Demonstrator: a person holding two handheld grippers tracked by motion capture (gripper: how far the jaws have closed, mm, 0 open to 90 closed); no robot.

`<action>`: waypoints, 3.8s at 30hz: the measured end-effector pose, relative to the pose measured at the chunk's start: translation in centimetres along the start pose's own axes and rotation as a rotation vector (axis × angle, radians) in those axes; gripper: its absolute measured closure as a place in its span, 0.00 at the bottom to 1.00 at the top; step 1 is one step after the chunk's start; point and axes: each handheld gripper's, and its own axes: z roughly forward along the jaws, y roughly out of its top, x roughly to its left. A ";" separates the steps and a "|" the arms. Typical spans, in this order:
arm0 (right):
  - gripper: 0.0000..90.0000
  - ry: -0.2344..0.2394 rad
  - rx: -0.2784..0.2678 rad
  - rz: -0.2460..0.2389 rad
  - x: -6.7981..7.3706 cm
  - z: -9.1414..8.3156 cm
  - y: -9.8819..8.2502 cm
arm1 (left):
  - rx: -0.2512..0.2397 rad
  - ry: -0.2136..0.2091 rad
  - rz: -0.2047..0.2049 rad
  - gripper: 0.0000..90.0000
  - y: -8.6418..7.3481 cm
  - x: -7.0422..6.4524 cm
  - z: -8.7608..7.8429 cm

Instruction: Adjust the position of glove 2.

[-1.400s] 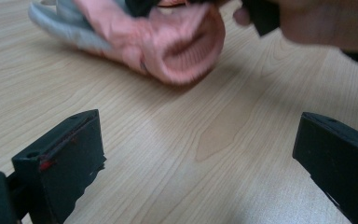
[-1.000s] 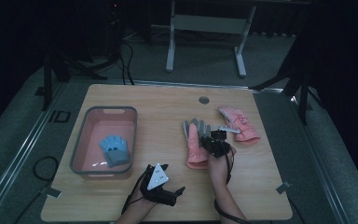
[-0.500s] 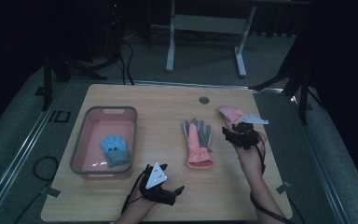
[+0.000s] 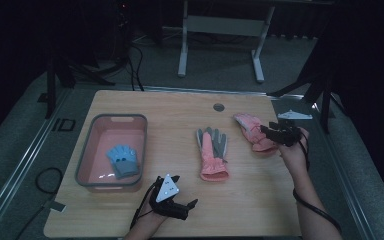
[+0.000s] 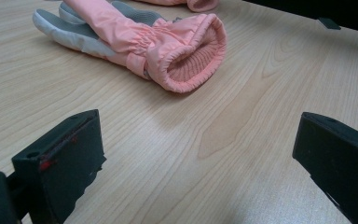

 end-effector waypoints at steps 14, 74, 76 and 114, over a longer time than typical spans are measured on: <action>0.61 0.053 0.074 0.025 -2.0 5.9 -0.4 | 0.001 -0.001 0.003 0.02 0.0 -0.1 0.0; 0.98 -0.262 0.038 0.301 6.3 -4.5 -4.5 | 0.003 0.022 0.011 0.02 0.0 -0.1 -0.1; 0.98 -0.272 0.049 0.285 6.6 -4.3 -5.0 | 0.004 0.023 0.014 0.02 0.0 -0.1 0.0; 0.66 0.065 0.038 -0.020 1.2 -4.5 -5.3 | 0.016 0.015 0.017 0.02 0.0 -0.1 0.1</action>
